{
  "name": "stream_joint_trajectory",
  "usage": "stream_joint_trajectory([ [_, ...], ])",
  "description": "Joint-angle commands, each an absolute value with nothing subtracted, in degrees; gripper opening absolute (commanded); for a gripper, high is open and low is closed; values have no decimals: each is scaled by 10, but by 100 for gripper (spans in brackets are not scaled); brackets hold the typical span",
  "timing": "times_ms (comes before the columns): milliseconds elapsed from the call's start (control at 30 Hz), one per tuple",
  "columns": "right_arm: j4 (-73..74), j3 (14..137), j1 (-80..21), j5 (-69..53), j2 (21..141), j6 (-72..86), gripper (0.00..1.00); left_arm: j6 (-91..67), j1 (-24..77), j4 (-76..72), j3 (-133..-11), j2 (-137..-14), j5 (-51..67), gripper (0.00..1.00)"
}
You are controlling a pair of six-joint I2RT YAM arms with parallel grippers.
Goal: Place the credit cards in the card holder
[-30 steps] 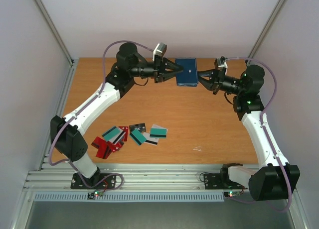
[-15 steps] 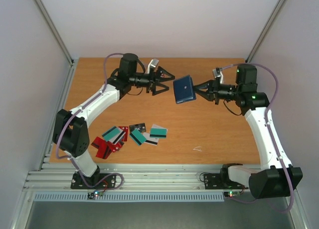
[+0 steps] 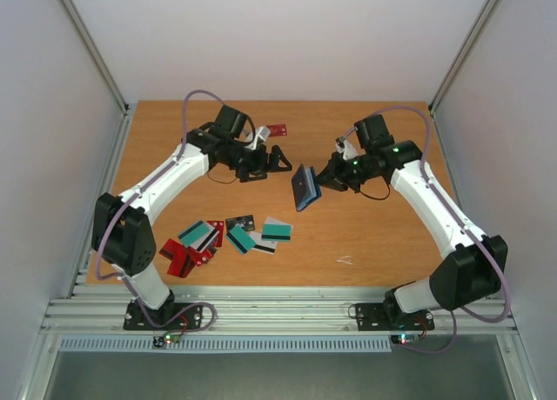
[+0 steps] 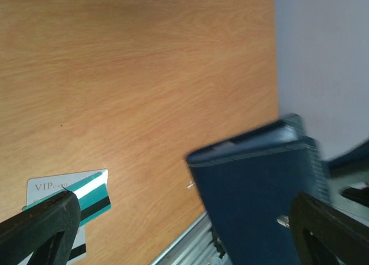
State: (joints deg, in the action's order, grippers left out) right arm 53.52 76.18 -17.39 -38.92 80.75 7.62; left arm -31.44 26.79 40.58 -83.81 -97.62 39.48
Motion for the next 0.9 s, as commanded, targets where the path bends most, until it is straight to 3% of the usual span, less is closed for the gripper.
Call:
stream_joint_trajectory([
  [0, 544, 793, -193, -301, 837, 51, 1, -263, 305, 462, -894, -989, 306, 99],
  [867, 534, 816, -194, -260, 892, 20, 1, -302, 361, 430, -968, -1070, 306, 99],
])
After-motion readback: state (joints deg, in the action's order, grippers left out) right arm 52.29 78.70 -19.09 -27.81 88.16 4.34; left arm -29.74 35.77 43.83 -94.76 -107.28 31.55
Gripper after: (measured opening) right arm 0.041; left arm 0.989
